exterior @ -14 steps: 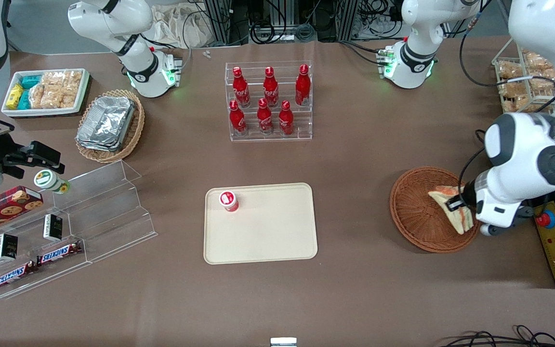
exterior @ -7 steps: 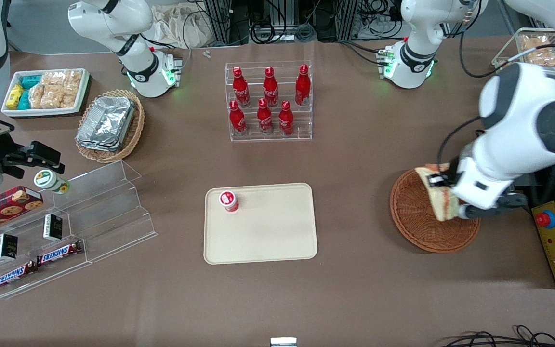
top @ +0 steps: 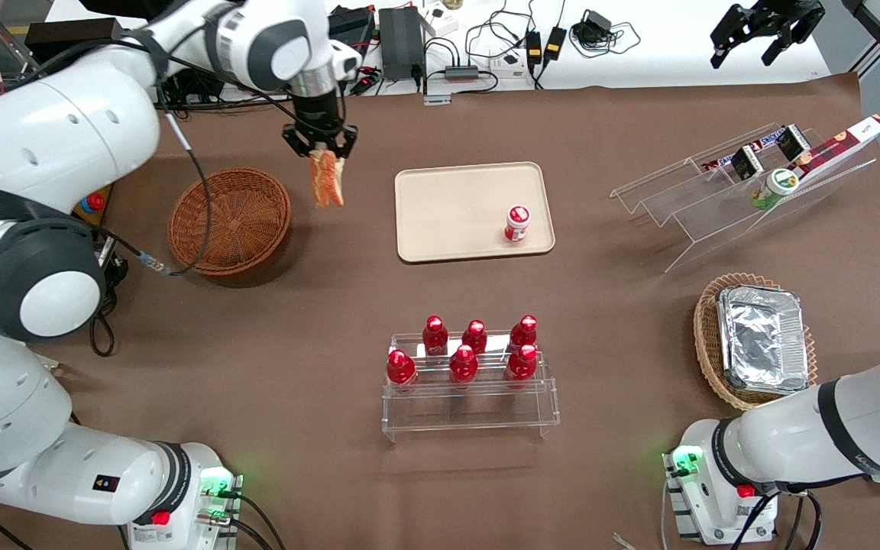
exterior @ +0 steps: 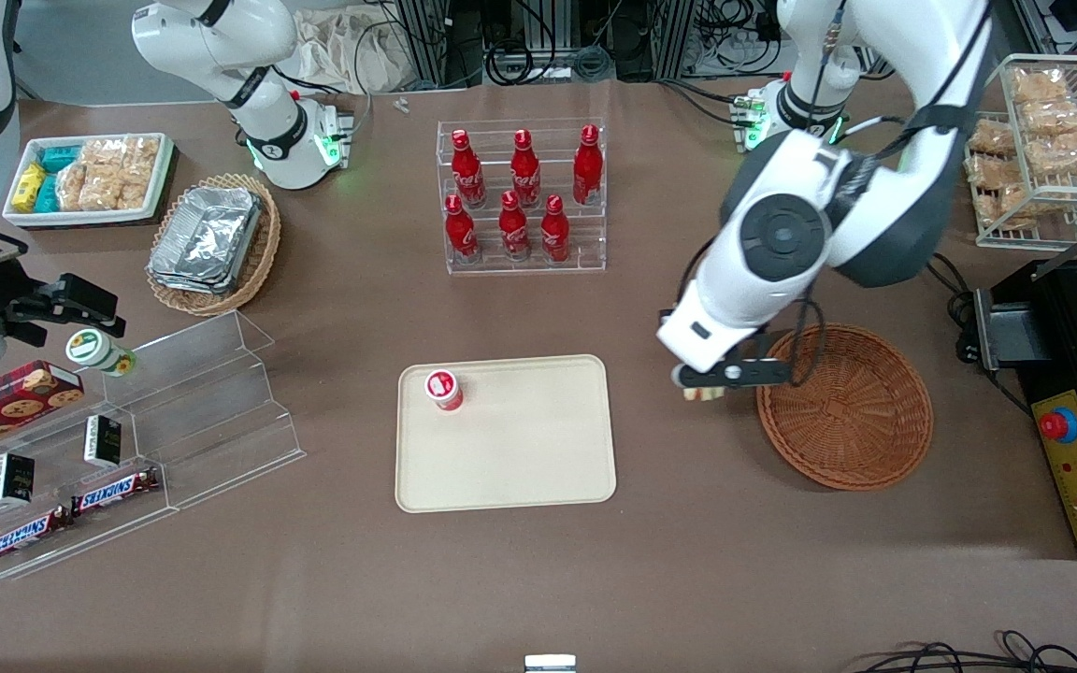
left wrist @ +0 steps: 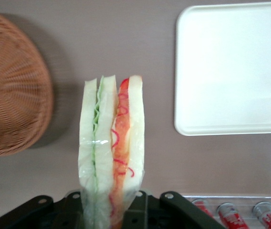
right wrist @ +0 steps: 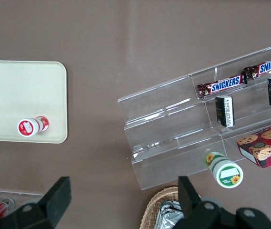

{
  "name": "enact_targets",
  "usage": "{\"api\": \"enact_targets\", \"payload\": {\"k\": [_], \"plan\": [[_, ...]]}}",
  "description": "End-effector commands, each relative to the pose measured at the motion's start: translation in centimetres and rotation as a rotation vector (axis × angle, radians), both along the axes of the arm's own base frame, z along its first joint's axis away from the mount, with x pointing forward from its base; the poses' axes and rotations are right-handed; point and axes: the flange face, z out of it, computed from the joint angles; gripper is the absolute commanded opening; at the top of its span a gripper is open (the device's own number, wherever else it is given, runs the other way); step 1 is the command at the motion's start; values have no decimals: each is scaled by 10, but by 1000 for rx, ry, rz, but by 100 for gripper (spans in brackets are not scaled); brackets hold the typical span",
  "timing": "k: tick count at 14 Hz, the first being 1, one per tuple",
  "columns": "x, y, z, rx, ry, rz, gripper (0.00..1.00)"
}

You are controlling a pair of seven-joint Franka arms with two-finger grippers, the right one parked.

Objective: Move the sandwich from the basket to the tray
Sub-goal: 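Lift the sandwich and carry it with the left gripper over the cream tray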

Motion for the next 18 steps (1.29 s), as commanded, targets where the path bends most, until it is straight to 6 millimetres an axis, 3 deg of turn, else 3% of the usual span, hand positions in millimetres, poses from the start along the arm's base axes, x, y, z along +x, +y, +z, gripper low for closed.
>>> {"api": "enact_targets", "payload": {"k": [1,5,10,12,18], "plan": [[-2,-41,-34,-17,-22,14,0],[-7,-94,-107,-80,-55,40,0],[-2,-124,-184,-88,-100,-1,0],[0,-126,-202,-66,-142,-37,0],[2,-125,-228,-74,-149,-25,0]]}}
